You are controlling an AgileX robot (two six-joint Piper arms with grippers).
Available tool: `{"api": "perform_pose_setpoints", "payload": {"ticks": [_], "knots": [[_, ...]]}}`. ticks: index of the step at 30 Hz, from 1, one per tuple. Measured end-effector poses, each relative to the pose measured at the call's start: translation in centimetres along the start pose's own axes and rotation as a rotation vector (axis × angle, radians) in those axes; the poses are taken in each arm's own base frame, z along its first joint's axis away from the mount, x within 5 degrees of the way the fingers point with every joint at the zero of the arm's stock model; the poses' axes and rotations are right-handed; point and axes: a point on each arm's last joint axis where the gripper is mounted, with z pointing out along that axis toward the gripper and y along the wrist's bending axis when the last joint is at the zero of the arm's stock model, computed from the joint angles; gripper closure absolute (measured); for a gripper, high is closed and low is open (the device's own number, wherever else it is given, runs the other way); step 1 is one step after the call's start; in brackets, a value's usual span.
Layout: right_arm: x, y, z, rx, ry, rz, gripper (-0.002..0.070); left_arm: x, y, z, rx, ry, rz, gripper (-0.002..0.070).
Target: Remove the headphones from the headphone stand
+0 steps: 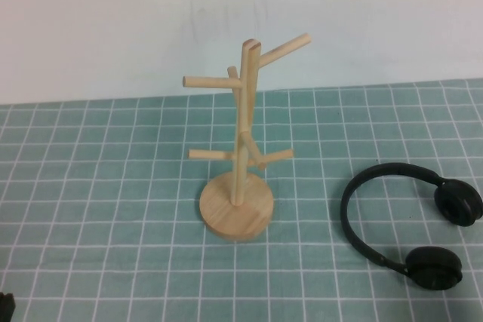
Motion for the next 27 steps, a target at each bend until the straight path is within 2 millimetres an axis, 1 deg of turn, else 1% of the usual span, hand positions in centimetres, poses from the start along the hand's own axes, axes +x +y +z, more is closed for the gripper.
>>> {"api": "perform_pose_setpoints", "payload": {"ticks": [4, 10, 16, 27], "knots": [[-0.02, -0.34, -0.02, 0.064, -0.003, -0.009, 0.0682, 0.0, 0.0, 0.0, 0.0, 0.0, 0.0, 0.0681], [0.0, -0.57, -0.07, 0.106, 0.008, -0.082, 0.0682, 0.0, 0.0, 0.0, 0.0, 0.0, 0.0, 0.0681], [0.0, -0.56, -0.07, 0.105, 0.008, -0.083, 0.0682, 0.0, 0.0, 0.0, 0.0, 0.0, 0.0, 0.0681], [0.02, -0.27, -0.03, 0.049, 0.011, -0.098, 0.0682, 0.0, 0.0, 0.0, 0.0, 0.0, 0.0, 0.0681]]}}
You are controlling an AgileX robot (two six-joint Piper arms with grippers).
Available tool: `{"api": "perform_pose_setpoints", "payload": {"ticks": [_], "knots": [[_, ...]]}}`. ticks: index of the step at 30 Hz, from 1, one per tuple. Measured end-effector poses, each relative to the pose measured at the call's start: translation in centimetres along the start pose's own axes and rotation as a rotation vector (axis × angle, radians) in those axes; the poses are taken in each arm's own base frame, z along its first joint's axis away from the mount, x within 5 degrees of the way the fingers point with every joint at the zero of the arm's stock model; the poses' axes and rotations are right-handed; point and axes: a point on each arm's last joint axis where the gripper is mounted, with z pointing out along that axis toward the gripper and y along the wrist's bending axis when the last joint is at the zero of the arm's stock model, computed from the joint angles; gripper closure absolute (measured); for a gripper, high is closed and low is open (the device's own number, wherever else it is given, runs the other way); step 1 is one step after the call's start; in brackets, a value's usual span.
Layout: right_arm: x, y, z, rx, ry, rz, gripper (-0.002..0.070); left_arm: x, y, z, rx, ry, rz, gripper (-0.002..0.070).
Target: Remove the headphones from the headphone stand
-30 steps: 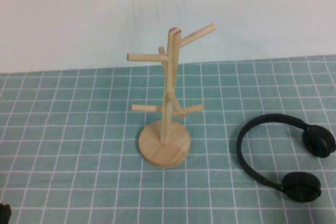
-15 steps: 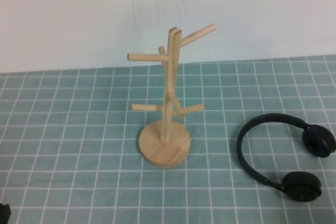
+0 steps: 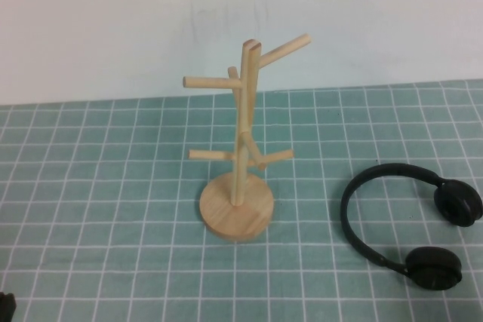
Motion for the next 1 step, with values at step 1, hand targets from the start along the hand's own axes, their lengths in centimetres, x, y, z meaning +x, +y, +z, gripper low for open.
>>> {"api": "perform_pose_setpoints", "payload": {"ticks": [1], "knots": [[0.0, 0.0, 0.0, 0.0, 0.0, 0.0, 0.0682, 0.0, 0.0, 0.0, 0.0, 0.0, 0.0, 0.0681]]}}
